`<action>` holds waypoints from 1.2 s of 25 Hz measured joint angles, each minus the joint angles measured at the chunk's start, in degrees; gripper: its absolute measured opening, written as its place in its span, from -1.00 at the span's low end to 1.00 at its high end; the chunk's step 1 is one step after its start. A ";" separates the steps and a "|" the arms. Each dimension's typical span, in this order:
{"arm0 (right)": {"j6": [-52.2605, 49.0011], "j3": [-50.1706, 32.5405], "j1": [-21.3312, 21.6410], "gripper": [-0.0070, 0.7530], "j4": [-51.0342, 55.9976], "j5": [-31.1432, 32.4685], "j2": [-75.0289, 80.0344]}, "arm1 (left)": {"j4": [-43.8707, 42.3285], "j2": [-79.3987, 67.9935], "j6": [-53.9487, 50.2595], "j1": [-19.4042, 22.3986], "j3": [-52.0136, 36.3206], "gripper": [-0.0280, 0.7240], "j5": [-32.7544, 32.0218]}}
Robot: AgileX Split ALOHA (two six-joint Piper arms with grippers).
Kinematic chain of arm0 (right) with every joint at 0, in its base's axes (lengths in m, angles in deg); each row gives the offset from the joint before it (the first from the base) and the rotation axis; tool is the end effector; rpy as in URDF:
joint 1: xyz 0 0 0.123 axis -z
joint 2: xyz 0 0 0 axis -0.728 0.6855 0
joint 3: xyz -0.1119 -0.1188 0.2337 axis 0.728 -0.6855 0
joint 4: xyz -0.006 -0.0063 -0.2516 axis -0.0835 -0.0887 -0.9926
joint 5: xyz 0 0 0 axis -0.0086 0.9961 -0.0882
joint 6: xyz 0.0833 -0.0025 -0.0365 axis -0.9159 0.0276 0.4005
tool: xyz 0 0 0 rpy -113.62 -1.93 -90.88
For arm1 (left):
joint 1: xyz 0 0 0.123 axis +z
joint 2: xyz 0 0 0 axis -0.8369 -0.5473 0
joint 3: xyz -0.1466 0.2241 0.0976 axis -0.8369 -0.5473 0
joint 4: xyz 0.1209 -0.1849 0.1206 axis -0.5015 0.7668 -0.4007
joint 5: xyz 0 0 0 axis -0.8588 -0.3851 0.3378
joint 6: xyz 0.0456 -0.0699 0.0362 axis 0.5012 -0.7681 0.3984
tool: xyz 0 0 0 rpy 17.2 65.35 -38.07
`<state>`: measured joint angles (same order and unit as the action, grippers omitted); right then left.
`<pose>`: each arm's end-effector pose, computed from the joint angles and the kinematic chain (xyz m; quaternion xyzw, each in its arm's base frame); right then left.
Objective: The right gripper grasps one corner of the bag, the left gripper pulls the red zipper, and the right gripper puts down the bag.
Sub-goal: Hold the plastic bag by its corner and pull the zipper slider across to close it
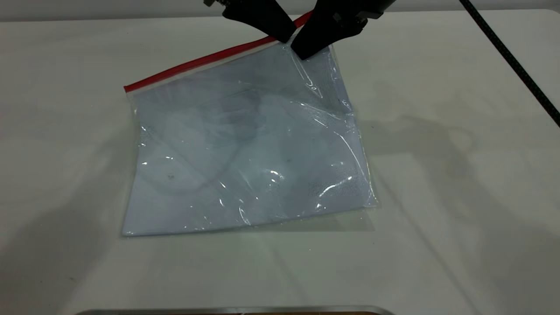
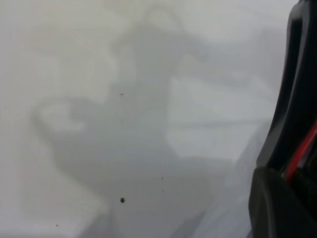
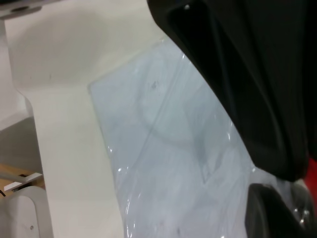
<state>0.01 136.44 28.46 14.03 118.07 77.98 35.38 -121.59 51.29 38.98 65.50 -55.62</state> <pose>0.3926 0.1906 0.1280 -0.4836 0.7872 0.2963 0.2423 0.4261 -0.2034 0.1219 0.4941 0.7725 -0.3333 0.2192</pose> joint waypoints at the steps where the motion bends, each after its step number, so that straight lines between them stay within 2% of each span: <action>1: 0.07 0.00 0.29 -0.89 0.06 0.33 -0.20 | -0.08 0.00 0.05 0.08 0.00 -0.78 0.00; 8: 3.44 -0.36 3.59 -0.89 5.68 3.75 -1.95 | -1.29 0.12 0.15 3.24 0.24 -0.78 -0.41; 14: 6.55 -0.36 6.29 -0.89 11.36 6.86 -2.72 | -6.06 0.12 -1.40 7.06 0.24 -0.78 -0.35; 22: 10.05 -0.40 7.88 -0.89 16.99 8.08 -2.83 | -18.24 0.06 -8.82 11.84 0.24 -0.77 0.59; 30: 10.49 -0.40 7.88 -0.89 17.60 8.43 -3.26 | -28.99 0.06 -17.34 13.99 0.24 -0.75 -0.05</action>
<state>10.50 136.04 36.34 31.63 126.51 74.71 6.38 -121.53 33.95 52.97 65.74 -55.67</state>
